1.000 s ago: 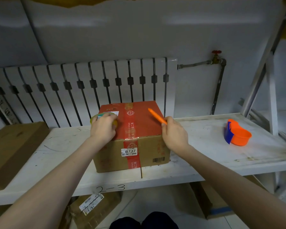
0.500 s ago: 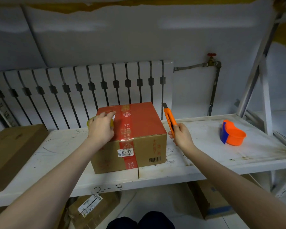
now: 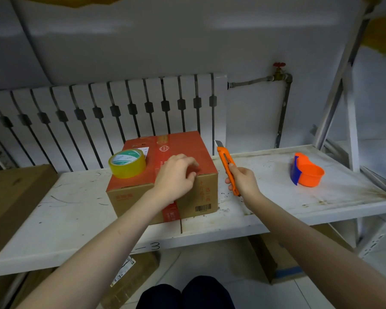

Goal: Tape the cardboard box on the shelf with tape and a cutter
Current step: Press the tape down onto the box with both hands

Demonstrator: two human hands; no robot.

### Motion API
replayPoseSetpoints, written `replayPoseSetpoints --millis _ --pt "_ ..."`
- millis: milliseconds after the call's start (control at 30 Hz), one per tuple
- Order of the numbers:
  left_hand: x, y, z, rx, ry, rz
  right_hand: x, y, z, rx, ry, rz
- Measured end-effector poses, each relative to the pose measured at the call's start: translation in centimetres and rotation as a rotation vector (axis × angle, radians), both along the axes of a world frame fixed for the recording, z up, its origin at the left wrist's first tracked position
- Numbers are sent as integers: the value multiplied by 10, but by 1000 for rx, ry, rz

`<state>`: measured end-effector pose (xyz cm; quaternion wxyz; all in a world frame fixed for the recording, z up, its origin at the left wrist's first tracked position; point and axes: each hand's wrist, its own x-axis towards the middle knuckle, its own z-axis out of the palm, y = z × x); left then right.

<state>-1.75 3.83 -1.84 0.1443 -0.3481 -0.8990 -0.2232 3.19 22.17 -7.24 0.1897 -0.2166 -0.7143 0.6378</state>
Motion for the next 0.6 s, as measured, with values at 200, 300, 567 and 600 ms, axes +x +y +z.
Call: replayPoseSetpoints --millis 200,300,567,600 --pt "-4 -9 -4 26 36 147 -16 -15 12 315 76 39" --pt "-9 -24 -3 84 68 235 -30 -31 20 793 1 45" --pt "-10 -70 -14 247 -7 382 -51 -60 21 1179 -3 31" --pt "-7 -73 -17 276 -37 387 -48 -65 19 1195 43 15"
